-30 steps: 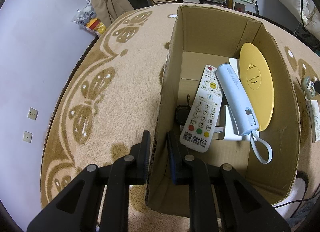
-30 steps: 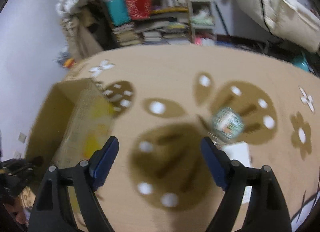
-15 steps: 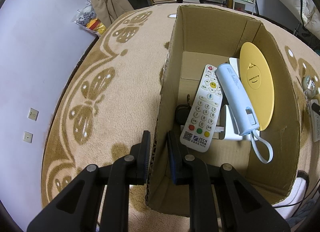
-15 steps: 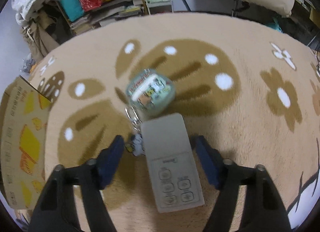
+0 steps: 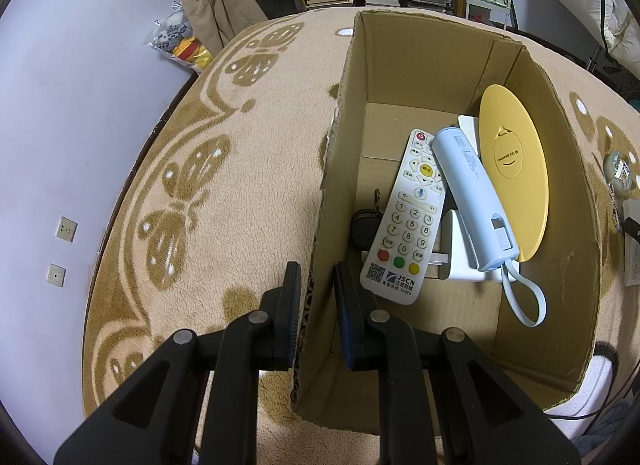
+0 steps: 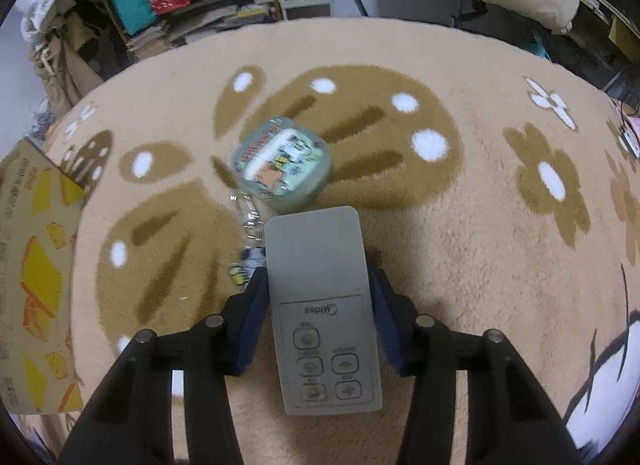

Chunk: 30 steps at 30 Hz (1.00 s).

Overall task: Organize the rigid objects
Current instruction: 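Grasp the white Midea remote on the rug with the right tool, then carry the white Midea remote into the box and release it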

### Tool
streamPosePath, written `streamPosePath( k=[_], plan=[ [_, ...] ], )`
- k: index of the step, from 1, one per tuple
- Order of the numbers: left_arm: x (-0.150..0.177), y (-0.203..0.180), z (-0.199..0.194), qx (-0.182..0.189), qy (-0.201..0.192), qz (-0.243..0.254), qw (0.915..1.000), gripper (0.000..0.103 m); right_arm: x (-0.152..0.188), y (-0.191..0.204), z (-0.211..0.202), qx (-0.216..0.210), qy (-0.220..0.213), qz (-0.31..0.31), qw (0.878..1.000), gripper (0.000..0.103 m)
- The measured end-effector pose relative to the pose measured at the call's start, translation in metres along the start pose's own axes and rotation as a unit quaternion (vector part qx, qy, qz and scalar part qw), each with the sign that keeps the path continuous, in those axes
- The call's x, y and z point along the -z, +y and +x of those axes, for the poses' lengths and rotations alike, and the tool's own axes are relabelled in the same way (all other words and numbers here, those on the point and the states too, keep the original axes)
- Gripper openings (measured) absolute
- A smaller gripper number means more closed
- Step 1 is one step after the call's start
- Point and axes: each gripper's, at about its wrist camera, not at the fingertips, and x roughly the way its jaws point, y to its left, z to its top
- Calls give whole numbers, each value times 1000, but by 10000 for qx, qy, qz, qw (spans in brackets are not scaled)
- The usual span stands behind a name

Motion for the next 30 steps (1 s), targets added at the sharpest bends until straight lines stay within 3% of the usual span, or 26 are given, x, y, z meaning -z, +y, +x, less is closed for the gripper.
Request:
streamPosePath(
  k=[6, 15, 30],
  plan=[
    [0, 0, 0, 4, 1, -2, 10000, 17, -1, 23, -28, -332, -299, -302, 9985, 53],
    [1, -1, 1, 4, 0, 1, 10000, 17, -8, 89, -59, -933, -519, -744, 9915, 53],
    [2, -4, 2, -73, -1, 55, 10000, 17, -18, 175, -144, -2041, -1211, -1465, 9603, 53]
  ],
)
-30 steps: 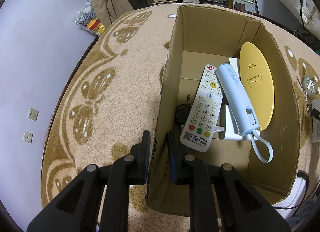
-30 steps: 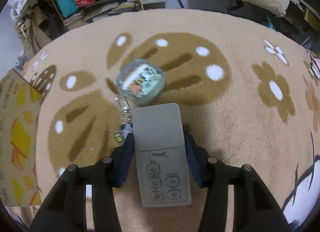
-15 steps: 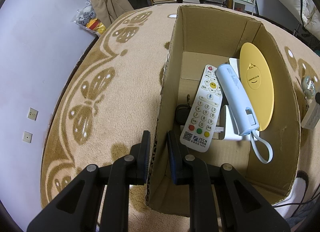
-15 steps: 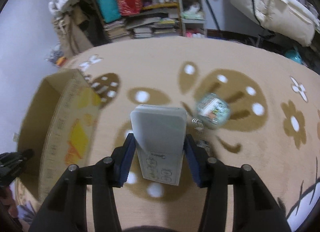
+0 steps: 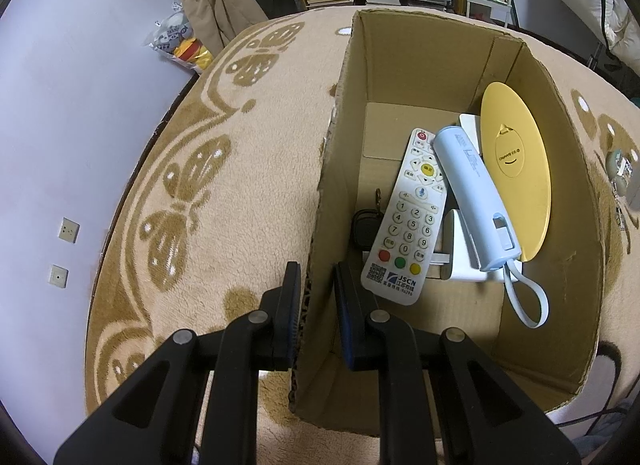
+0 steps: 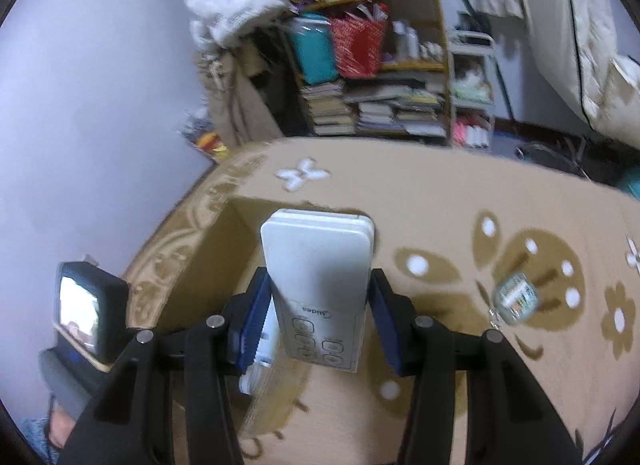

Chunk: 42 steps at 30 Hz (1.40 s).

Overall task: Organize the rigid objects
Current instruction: 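Carry the white Midea remote into the box and release it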

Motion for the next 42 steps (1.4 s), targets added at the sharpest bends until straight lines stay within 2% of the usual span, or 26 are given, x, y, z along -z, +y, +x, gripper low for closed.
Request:
streamPosePath(
  k=[4, 12, 17, 25, 27, 28, 29, 34, 38, 42],
  plan=[
    [0, -1, -1, -44, -5, 37, 10000, 17, -3, 19, 2, -310, 67, -167, 9994, 53],
    [0, -2, -1, -59, -11, 50, 10000, 17, 15, 39, 42, -737, 622, -62, 9953, 53],
    [0, -2, 0, -55, -7, 43, 10000, 17, 27, 43, 68, -695, 931, 16, 9932, 53],
    [0, -2, 0, -33, -5, 31, 10000, 17, 28, 49, 74, -460, 923, -88, 9946, 54],
    [-1, -1, 0, -30, 2, 26, 10000, 17, 22, 46, 68, -492, 782, -89, 9957, 59],
    [-1, -1, 0, -33, 0, 27, 10000, 17, 20, 45, 63, -519, 706, -87, 9961, 71],
    [0, -1, 0, -22, -3, 16, 10000, 17, 18, 43, 60, -507, 643, -72, 9966, 78],
    [0, -1, 0, -37, 1, 25, 10000, 17, 2, 21, 39, -281, 244, 34, 9993, 88],
    [-2, 0, 0, -22, 1, 22, 10000, 17, -7, -11, 31, 193, 100, 176, 9996, 91],
    [-1, 0, 0, -30, -1, 25, 10000, 17, -8, -55, 35, 840, 60, 344, 9959, 91]
  ],
)
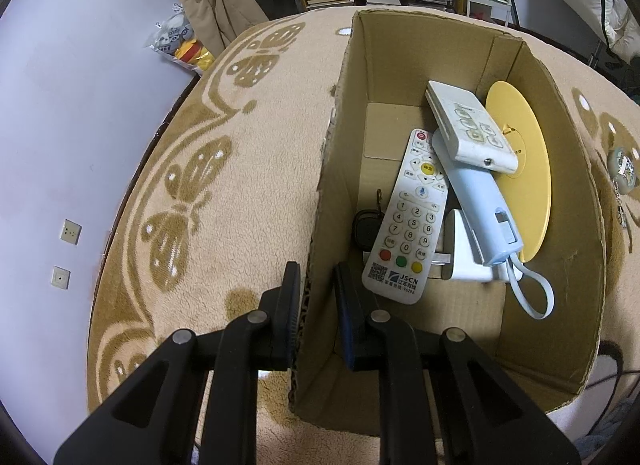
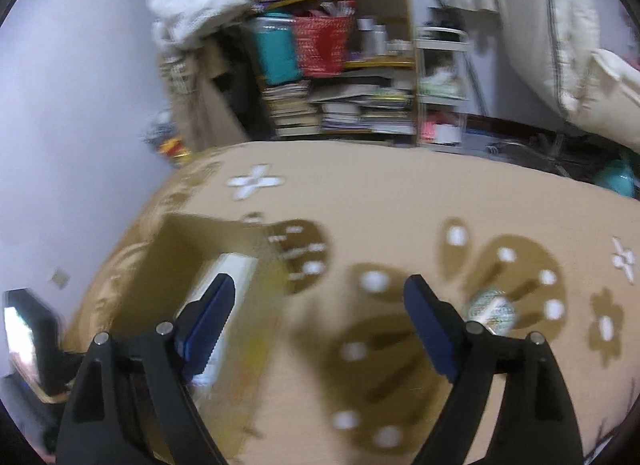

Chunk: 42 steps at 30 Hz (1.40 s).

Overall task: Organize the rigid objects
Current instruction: 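Carry the white Midea remote into the box and release it, then grasp the green Cheers keychain case with the right tool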

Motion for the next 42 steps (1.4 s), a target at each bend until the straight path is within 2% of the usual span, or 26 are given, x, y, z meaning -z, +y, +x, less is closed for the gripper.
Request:
streamPosePath(
  k=[6, 11, 19, 26, 28, 32, 42],
  plan=[
    [0, 1, 0, -5, 10, -9, 10000, 17, 4, -68, 38, 666, 231, 341, 9969, 91],
    [-1, 1, 1, -41, -3, 12, 10000, 17, 14, -104, 65, 1087, 349, 468, 9924, 91],
    [-1, 1, 2, -28, 4, -9, 10000, 17, 30, -131, 93, 1259, 641, 683, 9876, 91],
    [-2, 2, 3, -37, 1, -5, 10000, 17, 39, -147, 107, 1365, 975, 907, 9817, 69],
    [-2, 1, 3, -41, 2, 1, 10000, 17, 41, -147, 107, 1429, 979, 846, 9812, 68],
    [-2, 2, 3, -46, 6, -2, 10000, 17, 46, -143, 100, 1379, 987, 801, 9822, 67],
    [-2, 2, 3, -47, 2, 5, 10000, 17, 55, -104, 60, 506, 718, 671, 9939, 67]
  ],
)
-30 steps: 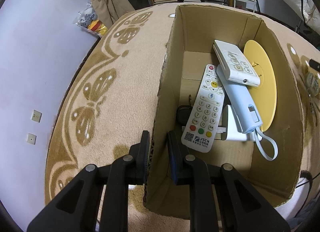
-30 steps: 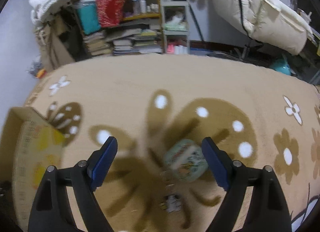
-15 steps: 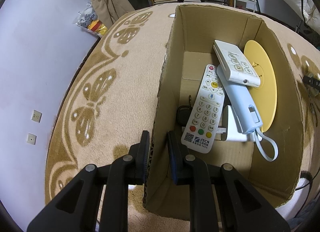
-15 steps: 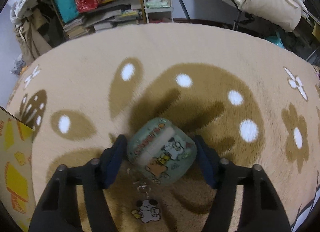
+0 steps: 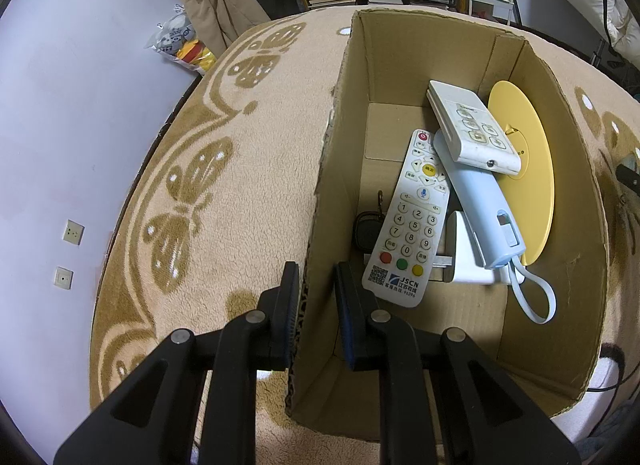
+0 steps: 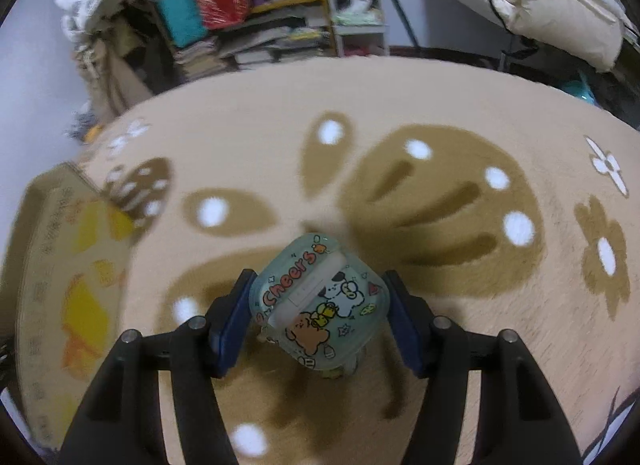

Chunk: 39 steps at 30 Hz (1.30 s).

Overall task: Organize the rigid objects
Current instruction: 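Grasp the green Cheers keychain case with the right tool, then carry the green keychain case into the box and release it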

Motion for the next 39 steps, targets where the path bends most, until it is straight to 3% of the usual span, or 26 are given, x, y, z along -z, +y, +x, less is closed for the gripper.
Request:
streamPosePath(
  k=[7, 12, 20, 26, 39],
  plan=[
    [0, 0, 0, -2, 3, -4, 10000, 17, -2, 48, -52, -732, -447, -388, 9956, 67],
    [0, 0, 0, -2, 2, -5, 10000, 17, -5, 89, -91, -1454, -661, -659, 9850, 67],
    [0, 1, 0, 7, 4, -10, 10000, 17, -2, 150, -125, -2000, -905, -1214, 9680, 67],
    [1, 1, 0, 25, 11, -30, 10000, 17, 8, 176, -112, -2006, -662, -1353, 9680, 67],
    [1, 2, 0, 62, 19, -59, 10000, 17, 29, 185, -76, -1768, -329, -1376, 9740, 67]
  ],
)
